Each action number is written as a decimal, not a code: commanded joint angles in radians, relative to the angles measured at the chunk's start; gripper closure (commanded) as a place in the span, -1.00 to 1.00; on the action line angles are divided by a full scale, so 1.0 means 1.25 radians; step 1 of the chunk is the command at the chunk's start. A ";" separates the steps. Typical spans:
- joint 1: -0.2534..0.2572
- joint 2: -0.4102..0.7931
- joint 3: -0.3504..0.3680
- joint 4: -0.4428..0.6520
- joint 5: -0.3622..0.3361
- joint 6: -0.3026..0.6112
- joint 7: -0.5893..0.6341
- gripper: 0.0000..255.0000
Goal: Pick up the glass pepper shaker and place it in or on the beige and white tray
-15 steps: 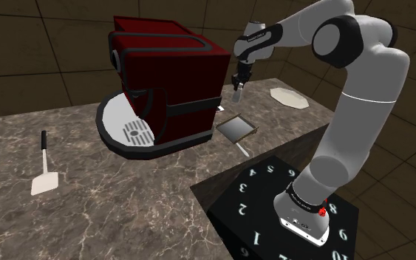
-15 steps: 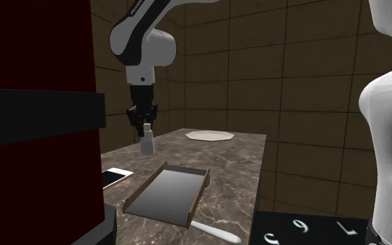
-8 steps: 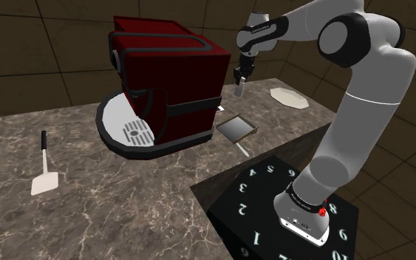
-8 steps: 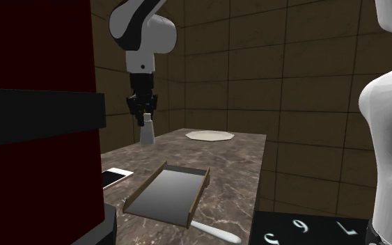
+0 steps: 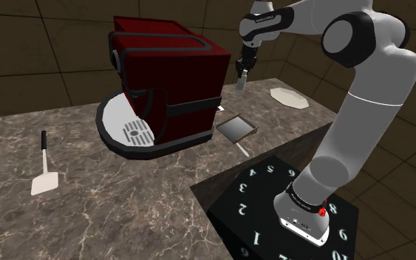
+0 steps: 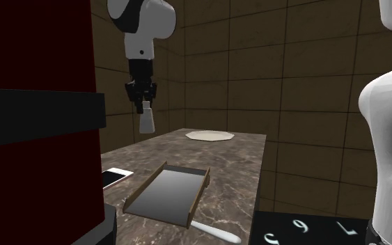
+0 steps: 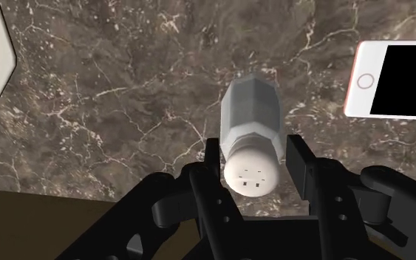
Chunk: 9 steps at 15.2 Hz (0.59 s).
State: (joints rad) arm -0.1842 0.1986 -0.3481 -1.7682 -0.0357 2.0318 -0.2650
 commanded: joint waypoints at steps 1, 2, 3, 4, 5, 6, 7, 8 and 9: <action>0.001 -0.005 0.000 0.015 -0.002 -0.020 0.000 1.00; 0.001 -0.007 0.000 0.023 -0.002 -0.030 0.000 1.00; 0.001 -0.007 0.000 0.024 -0.002 -0.031 0.000 1.00; 0.011 -0.039 0.002 -0.013 -0.015 -0.025 0.016 1.00; 0.021 -0.070 0.005 -0.048 -0.028 -0.021 0.032 1.00; 0.030 -0.101 0.009 -0.082 -0.041 -0.017 0.049 1.00; 0.038 -0.131 0.013 -0.115 -0.053 -0.015 0.066 1.00; 0.045 -0.161 0.019 -0.146 -0.065 -0.014 0.083 1.00; 0.052 -0.191 0.026 -0.176 -0.076 -0.013 0.100 1.00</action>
State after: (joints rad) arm -0.1309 0.0046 -0.3250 -1.9470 -0.1134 2.0184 -0.1664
